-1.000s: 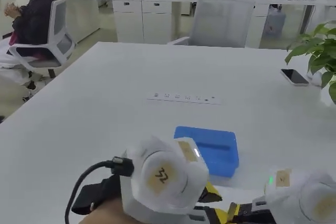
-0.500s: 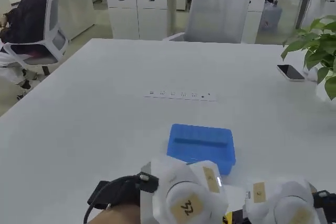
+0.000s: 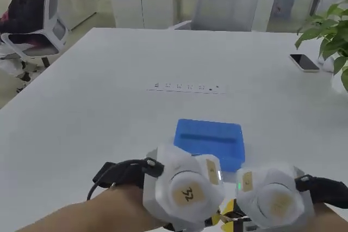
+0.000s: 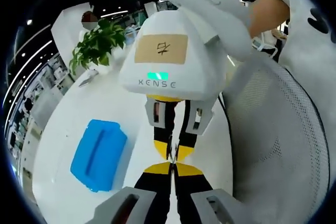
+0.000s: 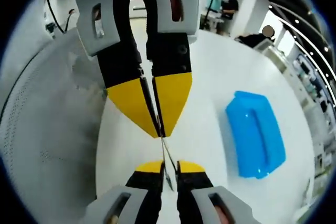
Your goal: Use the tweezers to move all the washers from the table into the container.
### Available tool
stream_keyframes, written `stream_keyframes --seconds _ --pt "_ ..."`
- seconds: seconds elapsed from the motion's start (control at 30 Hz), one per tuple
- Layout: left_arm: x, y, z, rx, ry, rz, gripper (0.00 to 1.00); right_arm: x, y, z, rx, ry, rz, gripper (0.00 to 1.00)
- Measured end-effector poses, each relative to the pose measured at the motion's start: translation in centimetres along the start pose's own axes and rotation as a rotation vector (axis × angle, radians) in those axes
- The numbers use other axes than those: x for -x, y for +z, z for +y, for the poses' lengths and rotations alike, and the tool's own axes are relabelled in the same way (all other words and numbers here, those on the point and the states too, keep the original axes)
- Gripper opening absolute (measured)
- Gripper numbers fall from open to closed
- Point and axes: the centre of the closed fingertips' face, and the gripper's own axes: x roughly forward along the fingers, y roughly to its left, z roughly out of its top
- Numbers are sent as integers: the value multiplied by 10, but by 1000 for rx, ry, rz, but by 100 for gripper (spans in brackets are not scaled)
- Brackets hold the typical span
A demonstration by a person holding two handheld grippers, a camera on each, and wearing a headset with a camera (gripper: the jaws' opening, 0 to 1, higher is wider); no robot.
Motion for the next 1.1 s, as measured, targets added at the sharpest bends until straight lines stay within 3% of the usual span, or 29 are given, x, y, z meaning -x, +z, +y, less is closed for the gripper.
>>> stream_keyframes --seconds 0.2,0.27,0.37,0.4,0.47,0.5,0.57,0.73,0.8,0.93,0.97,1.1 --pt "-11 -24 16 50 -8 32 0 -8 -5 -15 -21 -34 18 7" --pt "-15 -28 18 41 0 37 0 -12 -8 -19 -1 -73 31 7" --pt "-24 -38 18 15 -16 79 0 -19 -14 -17 7 -94 58 8" --pt "-24 -45 18 21 -18 121 0 -20 -23 -19 14 -120 116 10" --pt "-28 -49 20 26 -25 118 0 -25 -34 -17 59 -125 168 14" --pt "-29 -51 21 36 -29 122 0 -27 -29 -13 54 -123 121 10" --pt "-32 -59 24 44 -26 139 0 -23 -29 -20 -37 -146 112 12" --pt "-37 -73 24 44 -25 173 0 -17 -33 -26 -211 -143 72 27" --pt "-40 -78 24 43 -28 189 0 -12 -33 -21 -309 -126 29 30" --pt "-45 -95 22 47 -45 253 0 0 -32 -10 -400 -130 -28 35" --pt "-44 -90 25 48 -46 224 0 3 -33 -9 -434 -128 -50 37" --pt "-41 -89 24 95 -63 239 0 21 -27 -4 -576 -145 -147 43"
